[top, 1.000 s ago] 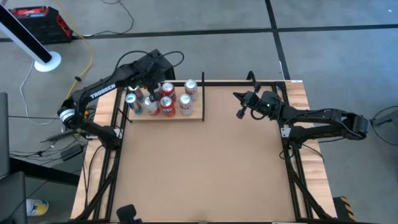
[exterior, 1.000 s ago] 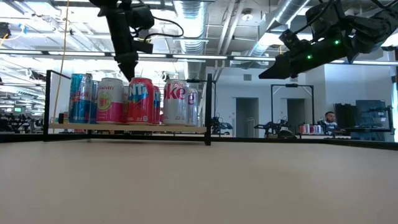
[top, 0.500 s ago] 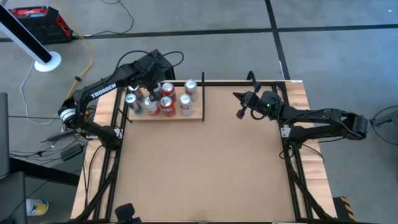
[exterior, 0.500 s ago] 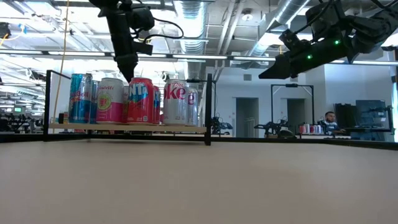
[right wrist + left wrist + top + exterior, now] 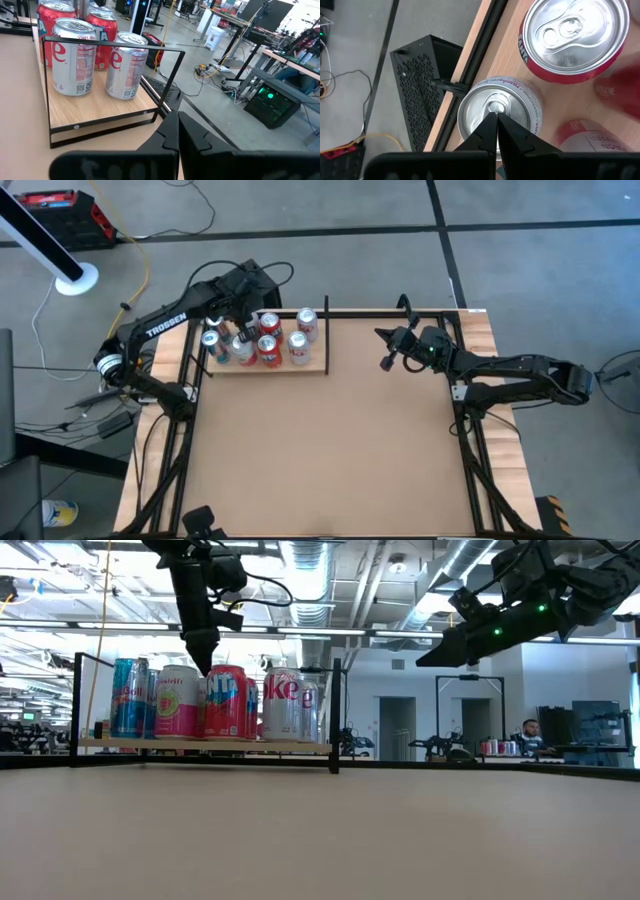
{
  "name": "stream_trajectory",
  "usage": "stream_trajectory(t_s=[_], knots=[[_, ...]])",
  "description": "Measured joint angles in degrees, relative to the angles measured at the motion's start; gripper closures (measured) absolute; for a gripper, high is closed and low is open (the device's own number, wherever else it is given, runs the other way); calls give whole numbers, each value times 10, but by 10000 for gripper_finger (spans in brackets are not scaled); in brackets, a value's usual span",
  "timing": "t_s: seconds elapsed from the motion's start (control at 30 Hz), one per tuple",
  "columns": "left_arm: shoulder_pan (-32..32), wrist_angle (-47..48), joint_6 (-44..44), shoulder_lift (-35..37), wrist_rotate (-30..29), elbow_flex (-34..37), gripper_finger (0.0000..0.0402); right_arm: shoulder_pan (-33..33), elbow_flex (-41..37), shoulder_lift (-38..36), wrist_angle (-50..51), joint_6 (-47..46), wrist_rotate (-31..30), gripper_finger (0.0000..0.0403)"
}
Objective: Place canned beverage on shelf
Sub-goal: Adjust the soda cans on the shelf
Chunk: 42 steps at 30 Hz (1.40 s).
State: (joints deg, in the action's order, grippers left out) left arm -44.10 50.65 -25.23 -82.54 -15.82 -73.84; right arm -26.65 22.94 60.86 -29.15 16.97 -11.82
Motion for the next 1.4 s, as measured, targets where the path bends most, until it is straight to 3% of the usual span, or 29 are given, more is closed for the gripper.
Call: stream_trajectory(t_s=[1.4], knots=[[14, 49, 25, -1, -33, 0, 402, 0, 0, 0, 0, 0, 0, 382]])
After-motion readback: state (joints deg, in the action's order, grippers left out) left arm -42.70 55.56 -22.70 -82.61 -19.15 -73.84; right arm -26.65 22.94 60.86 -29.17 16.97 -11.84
